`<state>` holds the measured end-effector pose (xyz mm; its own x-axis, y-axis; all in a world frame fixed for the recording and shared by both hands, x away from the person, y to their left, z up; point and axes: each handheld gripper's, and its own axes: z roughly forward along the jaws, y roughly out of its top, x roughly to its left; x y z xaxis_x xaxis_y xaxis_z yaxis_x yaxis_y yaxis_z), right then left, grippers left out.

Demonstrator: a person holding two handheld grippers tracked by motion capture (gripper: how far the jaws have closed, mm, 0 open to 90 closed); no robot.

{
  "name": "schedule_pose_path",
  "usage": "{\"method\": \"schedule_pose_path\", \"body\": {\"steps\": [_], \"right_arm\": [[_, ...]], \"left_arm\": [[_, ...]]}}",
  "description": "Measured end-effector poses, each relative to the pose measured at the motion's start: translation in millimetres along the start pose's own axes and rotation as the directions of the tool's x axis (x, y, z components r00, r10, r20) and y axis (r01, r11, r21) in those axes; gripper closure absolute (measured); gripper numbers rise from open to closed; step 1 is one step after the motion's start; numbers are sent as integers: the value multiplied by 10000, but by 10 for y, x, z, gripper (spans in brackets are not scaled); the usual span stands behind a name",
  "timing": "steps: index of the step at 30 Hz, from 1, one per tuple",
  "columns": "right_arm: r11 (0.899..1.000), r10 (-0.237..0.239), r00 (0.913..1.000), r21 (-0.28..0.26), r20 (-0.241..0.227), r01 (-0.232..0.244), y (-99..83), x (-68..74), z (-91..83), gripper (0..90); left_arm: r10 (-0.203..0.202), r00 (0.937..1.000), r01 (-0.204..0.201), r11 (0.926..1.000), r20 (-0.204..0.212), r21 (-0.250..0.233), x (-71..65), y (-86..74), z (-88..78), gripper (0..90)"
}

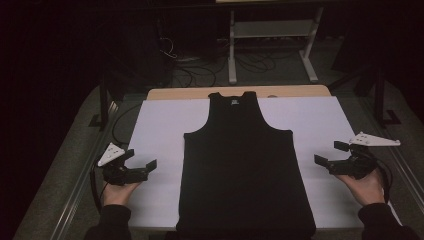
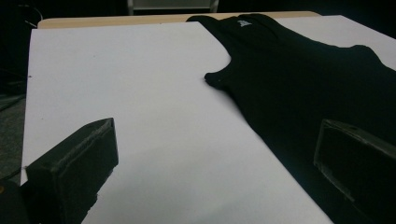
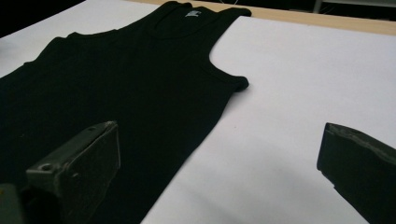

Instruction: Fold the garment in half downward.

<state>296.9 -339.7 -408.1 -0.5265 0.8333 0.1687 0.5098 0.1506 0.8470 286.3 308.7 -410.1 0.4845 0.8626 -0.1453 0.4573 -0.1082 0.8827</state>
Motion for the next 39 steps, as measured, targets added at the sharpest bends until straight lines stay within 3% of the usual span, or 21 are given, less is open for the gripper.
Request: {"method": "schedule_pose_path", "body": {"steps": [7, 27, 32, 39], "right_arm": [[10000, -35, 10000, -78, -7, 35, 3, 7, -15, 0], [9997, -225, 9997, -109, -45, 225, 32, 39, -28, 0], [9984, -551, 9983, -89, 167, 552, 94, 57, -37, 0], [9976, -693, 9976, 89, 81, 692, 210, 58, -17, 0]], "left_arm": [[158, 9999, -159, 9996, 12, 225, -6, -2, 20, 0], [445, 9987, -444, 9990, 257, -19, -71, 44, 15, 0], [478, 9986, -478, 9989, 241, -22, -94, 61, 31, 0], [709, 9972, -715, 9971, 235, 273, -102, 138, 99, 0]]}}
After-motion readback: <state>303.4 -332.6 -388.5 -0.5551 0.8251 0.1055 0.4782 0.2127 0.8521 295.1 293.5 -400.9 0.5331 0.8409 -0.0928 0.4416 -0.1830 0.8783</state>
